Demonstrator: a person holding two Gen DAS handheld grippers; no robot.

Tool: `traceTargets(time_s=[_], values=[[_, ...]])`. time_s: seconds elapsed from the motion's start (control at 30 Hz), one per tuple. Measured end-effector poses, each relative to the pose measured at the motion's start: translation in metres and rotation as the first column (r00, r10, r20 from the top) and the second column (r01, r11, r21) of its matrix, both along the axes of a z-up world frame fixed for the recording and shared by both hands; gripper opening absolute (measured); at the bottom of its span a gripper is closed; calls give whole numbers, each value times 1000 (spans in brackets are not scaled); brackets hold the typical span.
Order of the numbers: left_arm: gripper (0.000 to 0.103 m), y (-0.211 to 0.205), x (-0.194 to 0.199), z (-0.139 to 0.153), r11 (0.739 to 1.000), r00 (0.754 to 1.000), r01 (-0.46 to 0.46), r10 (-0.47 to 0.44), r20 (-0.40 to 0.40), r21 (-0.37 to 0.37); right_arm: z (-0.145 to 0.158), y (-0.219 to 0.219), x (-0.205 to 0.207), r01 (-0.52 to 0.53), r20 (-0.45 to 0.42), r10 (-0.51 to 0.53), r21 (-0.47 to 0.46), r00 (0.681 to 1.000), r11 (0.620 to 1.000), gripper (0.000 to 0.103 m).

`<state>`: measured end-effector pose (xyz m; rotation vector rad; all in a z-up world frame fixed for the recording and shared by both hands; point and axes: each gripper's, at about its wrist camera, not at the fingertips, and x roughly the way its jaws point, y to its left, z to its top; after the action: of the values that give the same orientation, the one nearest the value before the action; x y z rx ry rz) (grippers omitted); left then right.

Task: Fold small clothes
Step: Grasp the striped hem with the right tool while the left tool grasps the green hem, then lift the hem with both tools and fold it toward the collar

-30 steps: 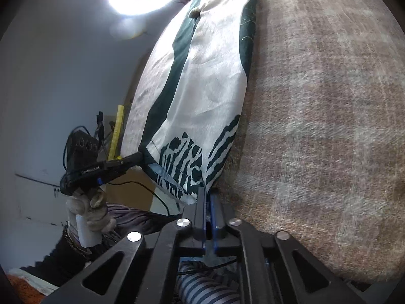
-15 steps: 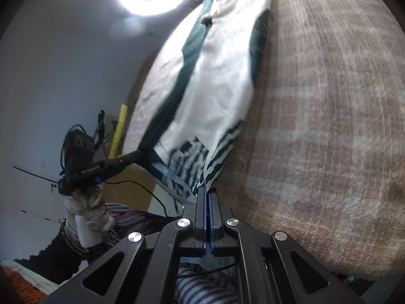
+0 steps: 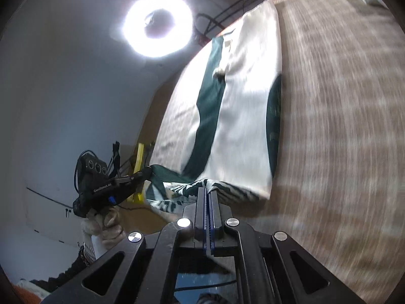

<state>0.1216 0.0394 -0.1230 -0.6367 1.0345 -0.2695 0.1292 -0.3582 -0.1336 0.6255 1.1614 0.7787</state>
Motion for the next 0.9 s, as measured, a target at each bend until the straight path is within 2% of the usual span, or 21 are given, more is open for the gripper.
traceTargets(time_s=[0.2,0.57,0.9], values=[[0,-3,44,1,1000,1000,-25,25,3,11,8,-4,45,51,16,-51,10,999,999,0],[0,-9,109,-22,996,997,-70,72,-37,60,-6,7,127,107,-2,-107,0,994,994,0],[0,-9,140,-40,994,995,-77,82,-63,77,-32,1,157,180,-58,-181,-29,982,983,0]])
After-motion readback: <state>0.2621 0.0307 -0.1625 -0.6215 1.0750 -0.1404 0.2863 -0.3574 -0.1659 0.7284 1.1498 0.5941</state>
